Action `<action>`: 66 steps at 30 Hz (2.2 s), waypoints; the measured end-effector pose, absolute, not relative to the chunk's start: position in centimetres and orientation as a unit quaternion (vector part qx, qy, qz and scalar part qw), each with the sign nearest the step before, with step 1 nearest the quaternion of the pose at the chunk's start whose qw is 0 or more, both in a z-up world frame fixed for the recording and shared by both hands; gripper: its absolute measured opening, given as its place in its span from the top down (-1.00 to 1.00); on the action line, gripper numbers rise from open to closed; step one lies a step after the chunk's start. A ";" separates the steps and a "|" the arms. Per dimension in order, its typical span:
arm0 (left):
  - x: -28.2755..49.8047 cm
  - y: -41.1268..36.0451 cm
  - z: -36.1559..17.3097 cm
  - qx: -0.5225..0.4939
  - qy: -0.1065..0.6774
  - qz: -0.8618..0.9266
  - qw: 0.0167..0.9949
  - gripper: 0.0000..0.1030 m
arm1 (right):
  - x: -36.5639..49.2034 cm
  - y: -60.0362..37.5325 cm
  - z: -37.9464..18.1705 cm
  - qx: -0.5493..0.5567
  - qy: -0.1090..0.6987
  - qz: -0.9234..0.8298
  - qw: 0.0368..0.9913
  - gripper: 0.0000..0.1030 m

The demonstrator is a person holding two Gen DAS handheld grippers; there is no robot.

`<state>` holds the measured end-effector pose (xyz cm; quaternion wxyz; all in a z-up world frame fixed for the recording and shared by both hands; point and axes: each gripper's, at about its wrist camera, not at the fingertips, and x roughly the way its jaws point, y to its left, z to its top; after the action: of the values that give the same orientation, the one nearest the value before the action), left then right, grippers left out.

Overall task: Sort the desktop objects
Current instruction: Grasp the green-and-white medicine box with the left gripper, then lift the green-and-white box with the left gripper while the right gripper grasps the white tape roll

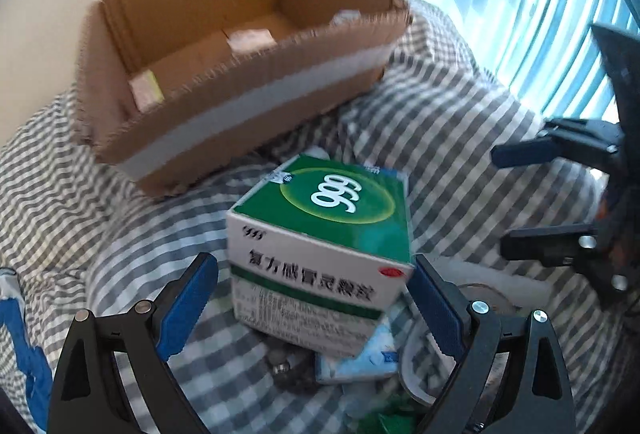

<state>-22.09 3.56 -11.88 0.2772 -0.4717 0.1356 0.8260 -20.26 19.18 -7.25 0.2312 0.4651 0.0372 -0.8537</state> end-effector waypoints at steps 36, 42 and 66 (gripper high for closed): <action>-19.1 -5.0 -8.1 -0.453 -0.026 0.878 0.150 -0.71 | -16.5 9.7 -11.4 0.500 0.188 -0.791 0.298 -0.68; -19.0 -5.0 -8.1 -0.454 -0.024 0.878 0.150 -0.71 | -16.8 9.3 -11.9 0.505 0.189 -0.788 0.297 -0.67; -18.5 -4.3 -5.8 -0.412 -0.015 0.899 0.149 -0.70 | -18.9 16.1 -2.9 0.401 0.061 -0.885 0.229 -0.65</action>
<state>-18.47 -4.33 -5.84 0.1486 -0.4117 -0.0154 0.8990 -18.88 16.14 -2.94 0.2293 0.4010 0.0615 -0.8848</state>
